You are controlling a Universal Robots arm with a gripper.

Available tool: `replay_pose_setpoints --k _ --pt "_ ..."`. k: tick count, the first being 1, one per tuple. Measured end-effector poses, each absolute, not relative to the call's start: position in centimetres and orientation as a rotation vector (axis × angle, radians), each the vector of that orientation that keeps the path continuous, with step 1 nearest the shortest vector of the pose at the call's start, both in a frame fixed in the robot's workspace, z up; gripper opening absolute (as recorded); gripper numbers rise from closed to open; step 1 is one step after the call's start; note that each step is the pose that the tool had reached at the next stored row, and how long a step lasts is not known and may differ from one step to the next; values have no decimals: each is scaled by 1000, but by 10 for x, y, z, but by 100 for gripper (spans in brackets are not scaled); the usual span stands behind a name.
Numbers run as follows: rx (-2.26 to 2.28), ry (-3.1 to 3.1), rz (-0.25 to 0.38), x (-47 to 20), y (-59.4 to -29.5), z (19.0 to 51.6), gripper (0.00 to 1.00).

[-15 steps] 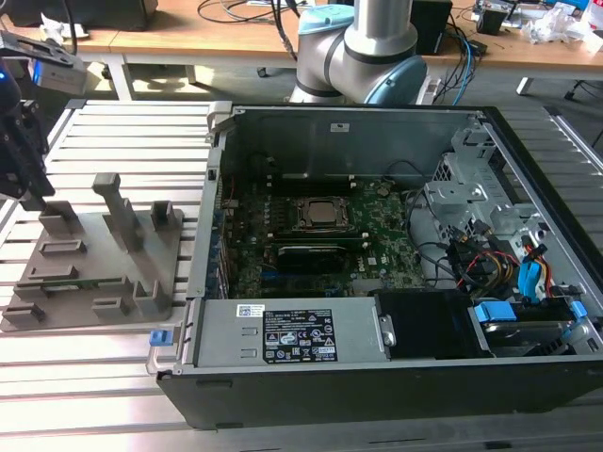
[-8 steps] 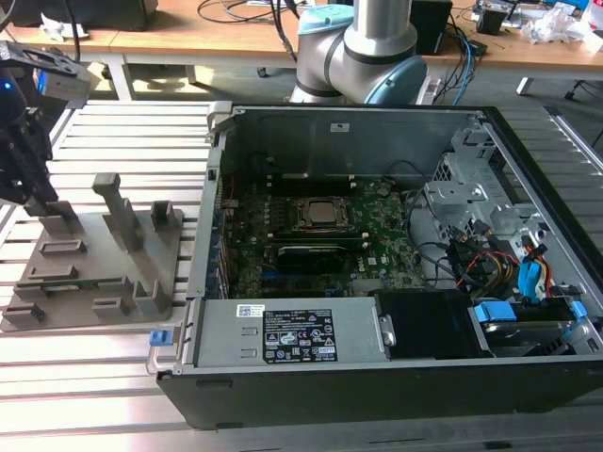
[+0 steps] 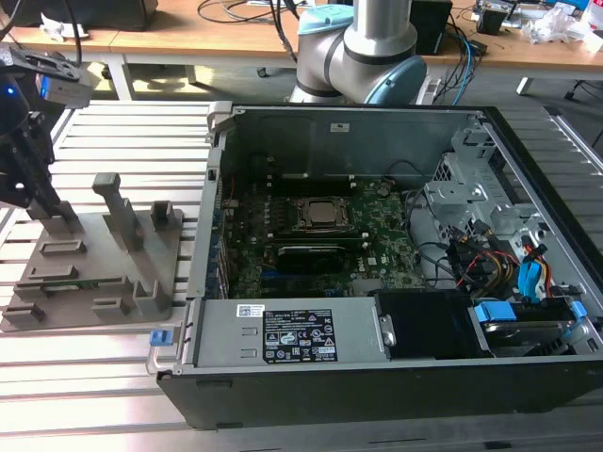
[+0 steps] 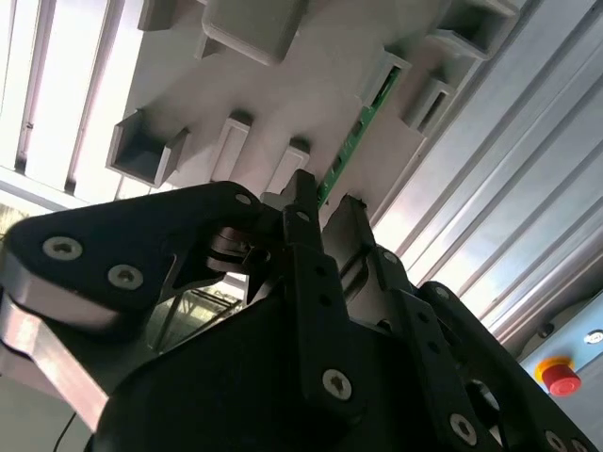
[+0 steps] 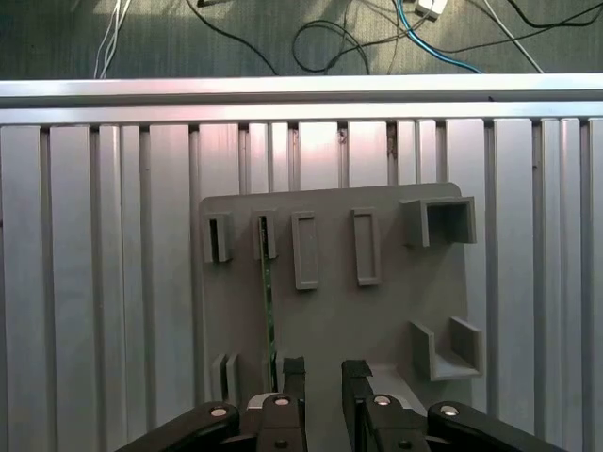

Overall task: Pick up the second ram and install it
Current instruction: 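Pick up the second ram and move it above second insertion slot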

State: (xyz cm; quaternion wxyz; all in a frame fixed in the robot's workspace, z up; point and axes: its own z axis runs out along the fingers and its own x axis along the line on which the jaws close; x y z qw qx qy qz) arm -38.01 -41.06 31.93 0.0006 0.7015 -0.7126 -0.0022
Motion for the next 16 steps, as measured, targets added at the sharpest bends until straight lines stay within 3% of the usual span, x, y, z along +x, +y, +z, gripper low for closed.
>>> replay_pose_setpoints --k 16 --pt "2203 -2238 -7 -380 -411 297 30"
